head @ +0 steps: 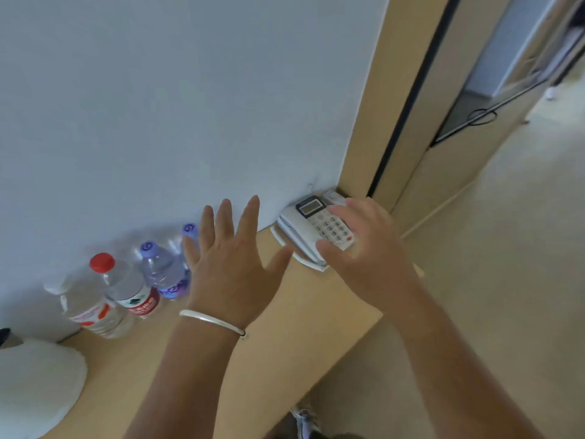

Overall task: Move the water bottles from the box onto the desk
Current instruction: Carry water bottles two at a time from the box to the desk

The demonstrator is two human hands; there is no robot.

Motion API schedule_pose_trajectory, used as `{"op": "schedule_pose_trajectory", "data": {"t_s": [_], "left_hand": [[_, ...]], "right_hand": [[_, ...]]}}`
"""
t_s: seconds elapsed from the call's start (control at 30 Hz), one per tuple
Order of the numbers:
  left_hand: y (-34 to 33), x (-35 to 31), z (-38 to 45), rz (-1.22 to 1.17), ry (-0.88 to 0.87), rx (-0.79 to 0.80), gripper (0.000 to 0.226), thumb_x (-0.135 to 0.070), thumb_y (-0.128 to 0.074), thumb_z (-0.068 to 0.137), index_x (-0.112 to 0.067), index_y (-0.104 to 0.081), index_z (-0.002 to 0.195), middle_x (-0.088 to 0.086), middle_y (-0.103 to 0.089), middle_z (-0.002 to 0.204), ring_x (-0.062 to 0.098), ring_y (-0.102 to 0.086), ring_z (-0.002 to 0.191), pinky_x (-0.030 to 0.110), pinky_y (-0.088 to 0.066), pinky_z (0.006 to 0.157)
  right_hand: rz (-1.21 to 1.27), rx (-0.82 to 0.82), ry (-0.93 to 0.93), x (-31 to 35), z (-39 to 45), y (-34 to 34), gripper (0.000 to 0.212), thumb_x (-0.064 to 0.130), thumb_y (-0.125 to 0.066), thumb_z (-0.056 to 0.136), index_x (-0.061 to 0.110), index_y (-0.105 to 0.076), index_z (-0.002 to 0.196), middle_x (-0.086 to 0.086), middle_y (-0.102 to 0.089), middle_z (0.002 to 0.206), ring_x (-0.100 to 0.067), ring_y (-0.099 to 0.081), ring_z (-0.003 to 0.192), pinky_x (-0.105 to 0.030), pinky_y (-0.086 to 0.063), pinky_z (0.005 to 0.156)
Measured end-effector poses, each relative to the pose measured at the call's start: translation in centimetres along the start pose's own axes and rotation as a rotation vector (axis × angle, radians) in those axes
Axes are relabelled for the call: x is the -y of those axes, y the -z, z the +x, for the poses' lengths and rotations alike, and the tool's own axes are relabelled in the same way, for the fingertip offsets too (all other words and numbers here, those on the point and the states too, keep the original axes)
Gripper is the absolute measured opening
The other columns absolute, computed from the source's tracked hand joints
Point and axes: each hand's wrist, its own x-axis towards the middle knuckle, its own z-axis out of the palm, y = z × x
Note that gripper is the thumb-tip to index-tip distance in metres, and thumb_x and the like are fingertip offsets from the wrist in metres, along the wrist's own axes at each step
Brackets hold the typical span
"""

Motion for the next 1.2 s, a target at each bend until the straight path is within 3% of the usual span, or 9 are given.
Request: {"op": "schedule_pose_trajectory", "data": {"t_s": [0.13,0.33,0.57,0.9,1.2], "left_hand": [[-2.5,-5.1,-0.9,-0.023,-0.207,0.096,0.083,-0.067,-0.041,0.089,-0.038,-0.001,0.155,0.001,0.003,0.166,0.023,0.012,0.152,0.055,-0.002,0.120],[-5.5,-13.0,-3.1,-0.021,-0.461,0.214,0.080,-0.066,-0.040,0.091,-0.039,0.000,0.155,-0.001,0.005,0.166,0.022,0.013,0.151,0.055,0.002,0.119],[-9.2,-22.8,-5.6,-0.024,-0.627,0.296,0.078,-0.061,-0.042,0.093,-0.041,0.002,0.154,0.001,0.005,0.165,0.020,0.015,0.151,0.054,0.004,0.120],[-16.6,-41.3,-12.1,-0.006,-0.857,0.358,0.081,-0.062,-0.047,0.089,-0.040,-0.005,0.155,0.002,-0.001,0.165,0.021,0.007,0.152,0.054,-0.002,0.120],[-24.3,-56.1,-20.7,-0.055,-1.096,0.448,0.081,-0.057,-0.052,0.089,-0.039,-0.009,0.155,0.003,-0.005,0.165,0.021,0.004,0.152,0.052,-0.003,0.120]], "right_hand": [[-0.072,-0.109,-0.216,-3.3,-4.5,4.9,0.071,0.060,-0.048,0.075,0.028,-0.054,0.138,0.001,-0.040,0.151,-0.018,-0.024,0.146,-0.044,-0.021,0.120],[-0.149,-0.281,-0.403,-7.4,-10.5,10.7,0.064,0.052,-0.058,0.082,0.028,-0.051,0.141,-0.001,-0.038,0.153,-0.017,-0.021,0.146,-0.038,-0.018,0.121],[-0.152,-0.415,-0.589,-14.7,-15.5,16.5,0.061,0.040,-0.068,0.086,0.026,-0.051,0.142,-0.003,-0.036,0.156,-0.020,-0.015,0.149,-0.036,-0.015,0.122],[-0.125,-0.662,-0.752,-27.5,-24.9,27.6,0.054,0.043,-0.066,0.088,0.032,-0.052,0.139,0.002,-0.036,0.154,-0.017,-0.016,0.149,-0.041,-0.019,0.121],[-0.192,-0.884,-0.866,-36.0,-34.1,36.8,0.053,0.043,-0.067,0.084,0.024,-0.059,0.133,-0.004,-0.045,0.145,-0.020,-0.027,0.142,-0.040,-0.024,0.119]]}}
